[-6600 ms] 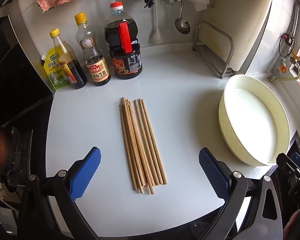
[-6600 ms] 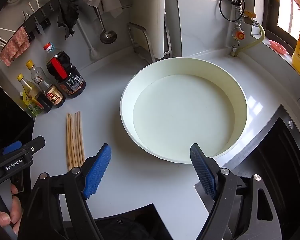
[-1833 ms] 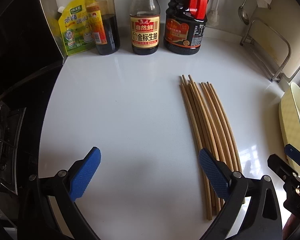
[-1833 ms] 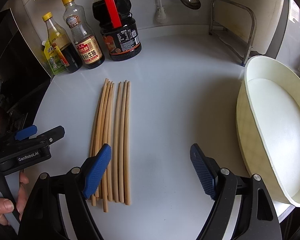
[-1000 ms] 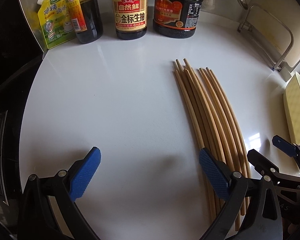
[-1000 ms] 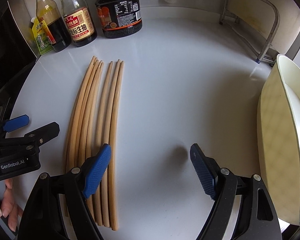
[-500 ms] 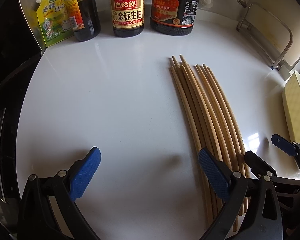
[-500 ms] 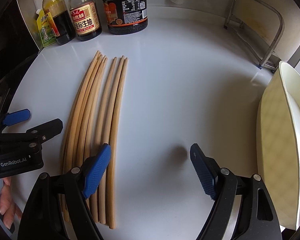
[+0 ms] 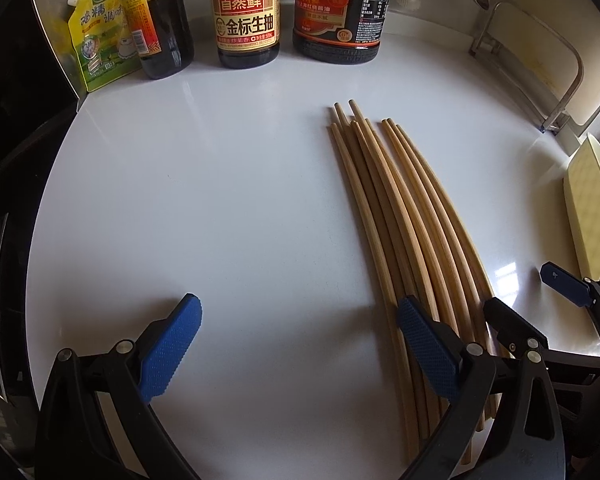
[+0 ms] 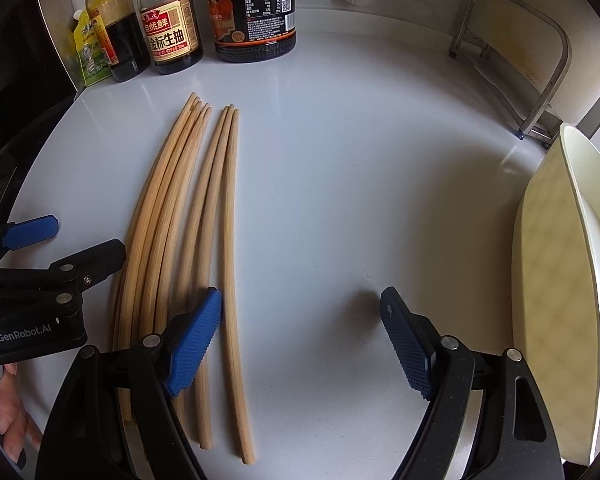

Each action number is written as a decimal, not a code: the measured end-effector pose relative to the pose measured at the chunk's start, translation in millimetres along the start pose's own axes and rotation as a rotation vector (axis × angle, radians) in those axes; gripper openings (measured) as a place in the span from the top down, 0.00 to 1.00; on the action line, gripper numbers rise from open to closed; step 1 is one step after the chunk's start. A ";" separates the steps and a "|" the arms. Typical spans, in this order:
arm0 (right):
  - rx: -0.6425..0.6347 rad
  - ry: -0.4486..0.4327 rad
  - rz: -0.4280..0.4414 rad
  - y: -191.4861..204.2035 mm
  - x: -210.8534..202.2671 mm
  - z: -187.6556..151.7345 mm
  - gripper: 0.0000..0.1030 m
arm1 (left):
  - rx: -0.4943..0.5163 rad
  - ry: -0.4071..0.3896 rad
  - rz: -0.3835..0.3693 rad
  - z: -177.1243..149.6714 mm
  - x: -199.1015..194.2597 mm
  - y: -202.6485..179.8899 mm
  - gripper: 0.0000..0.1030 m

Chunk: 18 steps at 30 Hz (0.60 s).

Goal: Organize utensils
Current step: 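Lower the left gripper onto one wooden chopstick and close while the right gripper grasps another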

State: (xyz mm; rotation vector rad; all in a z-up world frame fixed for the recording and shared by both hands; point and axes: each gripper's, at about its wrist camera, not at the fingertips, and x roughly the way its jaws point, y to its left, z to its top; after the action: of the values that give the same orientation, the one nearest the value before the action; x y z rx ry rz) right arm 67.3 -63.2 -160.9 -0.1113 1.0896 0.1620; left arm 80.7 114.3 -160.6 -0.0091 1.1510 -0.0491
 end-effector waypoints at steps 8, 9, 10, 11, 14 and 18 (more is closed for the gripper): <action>0.002 -0.004 -0.004 -3.2 -1.1 -1.8 0.25 | -0.002 0.011 0.026 -3.5 2.3 2.3 0.06; 0.000 -0.005 -0.003 -2.8 -1.2 -1.8 0.25 | 0.001 0.011 0.035 -4.2 2.5 2.8 0.06; -0.003 -0.007 -0.002 -2.3 -1.1 -1.4 0.25 | 0.000 0.009 0.035 -4.8 2.1 3.5 0.06; -0.006 -0.009 -0.002 -1.5 -0.8 -1.4 0.25 | -0.003 0.007 0.036 -5.1 2.0 4.6 0.06; -0.016 -0.020 -0.004 1.7 0.5 0.1 0.25 | -0.016 0.000 0.049 -4.7 2.2 8.5 0.05; -0.053 -0.052 -0.012 8.4 2.2 1.2 0.25 | -0.031 -0.009 0.057 -1.9 3.0 12.7 0.05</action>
State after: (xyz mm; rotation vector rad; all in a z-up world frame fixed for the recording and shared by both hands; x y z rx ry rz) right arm 67.8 -54.5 -162.4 -0.1600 1.0327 0.1817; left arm 80.6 126.9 -164.6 -0.0039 1.1425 0.0192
